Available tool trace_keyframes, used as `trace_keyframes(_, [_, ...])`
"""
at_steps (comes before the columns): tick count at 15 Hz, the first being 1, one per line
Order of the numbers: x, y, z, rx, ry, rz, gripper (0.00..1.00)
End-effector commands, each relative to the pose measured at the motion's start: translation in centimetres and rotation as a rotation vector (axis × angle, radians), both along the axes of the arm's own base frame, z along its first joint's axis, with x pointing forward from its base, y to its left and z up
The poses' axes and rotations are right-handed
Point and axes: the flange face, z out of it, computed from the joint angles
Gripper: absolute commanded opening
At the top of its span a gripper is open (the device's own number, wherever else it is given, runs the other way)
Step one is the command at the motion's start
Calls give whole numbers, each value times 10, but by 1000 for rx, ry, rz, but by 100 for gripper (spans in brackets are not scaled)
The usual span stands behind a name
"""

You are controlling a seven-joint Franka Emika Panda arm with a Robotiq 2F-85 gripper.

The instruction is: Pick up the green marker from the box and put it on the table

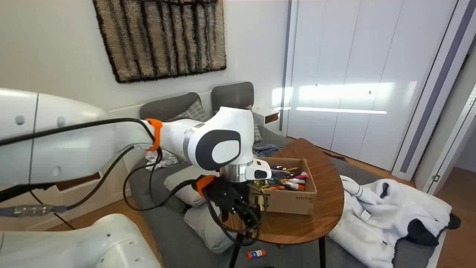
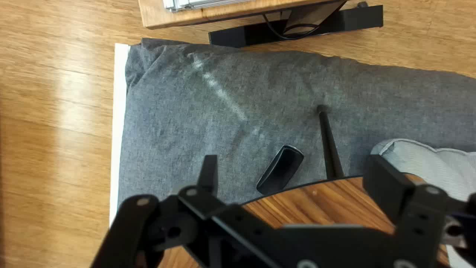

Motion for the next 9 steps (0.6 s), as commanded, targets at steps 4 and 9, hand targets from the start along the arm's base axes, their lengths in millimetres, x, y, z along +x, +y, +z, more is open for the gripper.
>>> trace_keyframes(4, [1,0,-1,1,5,0,100])
trace_keyframes(9, [5,16,-9,118,16,-14,100])
